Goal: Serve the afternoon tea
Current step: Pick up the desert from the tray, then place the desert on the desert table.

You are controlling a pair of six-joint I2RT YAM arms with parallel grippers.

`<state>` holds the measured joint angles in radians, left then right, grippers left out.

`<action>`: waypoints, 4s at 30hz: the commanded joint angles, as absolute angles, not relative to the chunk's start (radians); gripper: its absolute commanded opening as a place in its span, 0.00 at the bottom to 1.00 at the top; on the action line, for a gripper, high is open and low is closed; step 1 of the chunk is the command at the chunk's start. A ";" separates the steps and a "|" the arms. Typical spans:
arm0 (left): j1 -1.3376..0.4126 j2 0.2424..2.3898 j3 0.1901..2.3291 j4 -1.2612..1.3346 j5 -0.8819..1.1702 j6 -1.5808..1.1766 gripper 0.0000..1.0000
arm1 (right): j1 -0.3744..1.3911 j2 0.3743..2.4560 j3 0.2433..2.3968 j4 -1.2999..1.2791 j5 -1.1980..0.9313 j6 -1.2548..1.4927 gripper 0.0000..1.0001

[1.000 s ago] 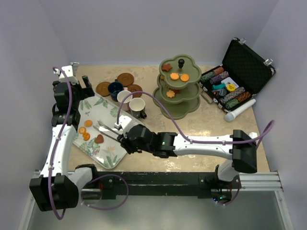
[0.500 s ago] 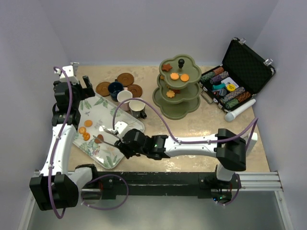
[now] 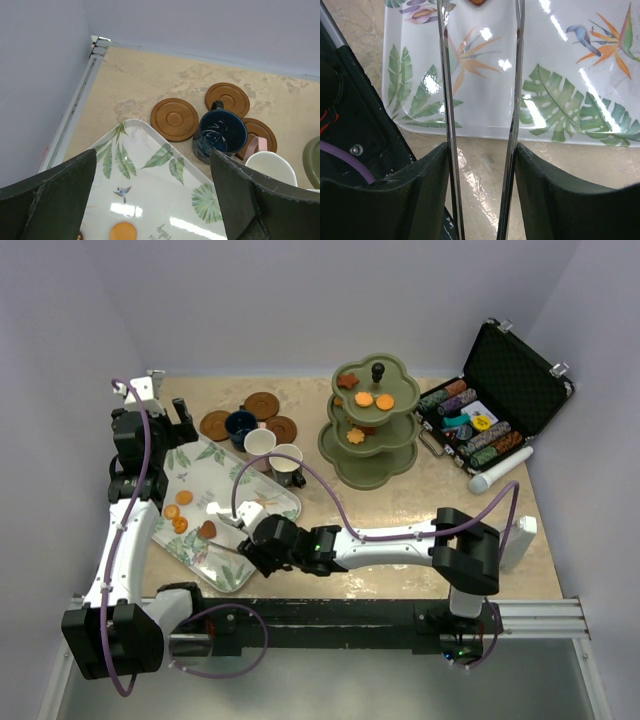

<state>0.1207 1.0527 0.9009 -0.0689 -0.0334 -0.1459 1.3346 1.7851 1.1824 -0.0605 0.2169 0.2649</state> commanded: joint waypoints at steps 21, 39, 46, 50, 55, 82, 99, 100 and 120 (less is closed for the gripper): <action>0.117 1.049 0.911 -0.029 -0.028 -0.147 0.99 | 1.338 1.867 1.249 -0.011 0.233 0.236 0.52; 0.117 1.049 0.911 -0.031 -0.028 -0.147 0.99 | 1.339 1.908 1.293 -0.015 0.249 0.229 0.48; 0.115 1.051 0.913 -0.031 -0.026 -0.147 0.99 | 1.339 1.891 1.298 -0.038 0.265 0.235 0.41; 0.115 1.048 0.913 -0.031 -0.025 -0.147 0.99 | 1.339 1.870 1.304 -0.048 0.270 0.241 0.39; 0.117 1.048 0.911 -0.031 -0.025 -0.147 0.99 | 1.339 1.848 1.308 -0.057 0.270 0.245 0.36; 0.115 1.035 0.910 -0.029 -0.044 -0.146 1.00 | 1.125 1.508 1.446 -0.279 0.554 0.154 0.18; 0.115 1.035 0.910 -0.031 -0.040 -0.143 0.99 | 0.680 1.374 1.555 -0.313 0.581 0.066 0.19; 0.117 1.038 0.910 -0.031 -0.040 -0.143 0.99 | 0.666 1.371 1.557 -0.311 0.572 0.067 0.19; 0.117 1.042 0.913 -0.031 -0.032 -0.143 0.99 | 0.535 1.351 1.462 -0.302 0.463 0.100 0.21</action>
